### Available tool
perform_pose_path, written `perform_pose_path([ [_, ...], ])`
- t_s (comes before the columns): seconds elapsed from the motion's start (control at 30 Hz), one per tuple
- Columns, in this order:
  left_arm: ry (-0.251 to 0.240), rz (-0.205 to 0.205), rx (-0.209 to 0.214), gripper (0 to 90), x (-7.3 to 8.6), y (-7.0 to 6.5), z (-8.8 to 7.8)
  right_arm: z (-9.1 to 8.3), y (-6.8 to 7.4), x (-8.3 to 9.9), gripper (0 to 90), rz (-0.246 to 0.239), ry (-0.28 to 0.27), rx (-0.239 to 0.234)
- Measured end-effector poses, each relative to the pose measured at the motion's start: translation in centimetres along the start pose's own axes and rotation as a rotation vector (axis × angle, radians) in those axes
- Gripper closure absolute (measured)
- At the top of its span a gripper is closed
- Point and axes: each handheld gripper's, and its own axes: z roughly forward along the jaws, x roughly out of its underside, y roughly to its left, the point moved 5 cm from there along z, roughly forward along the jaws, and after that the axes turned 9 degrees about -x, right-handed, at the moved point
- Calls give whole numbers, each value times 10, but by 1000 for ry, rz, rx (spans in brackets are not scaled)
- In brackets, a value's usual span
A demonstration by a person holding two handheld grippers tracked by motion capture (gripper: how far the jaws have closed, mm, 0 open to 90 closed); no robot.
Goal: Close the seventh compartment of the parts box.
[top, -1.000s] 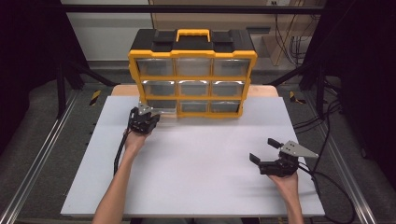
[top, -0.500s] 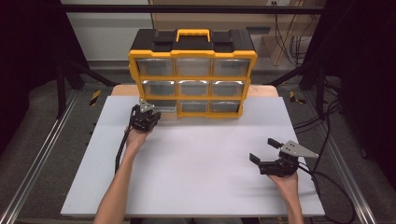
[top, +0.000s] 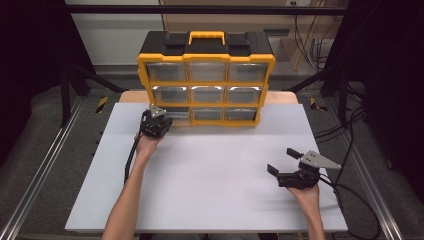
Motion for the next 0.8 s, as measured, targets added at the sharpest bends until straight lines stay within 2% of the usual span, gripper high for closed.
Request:
perform_pose_path([
  [0.8,0,-9,-15,890,-7,2,12,0,0,0,4,1,-1,-2],
])
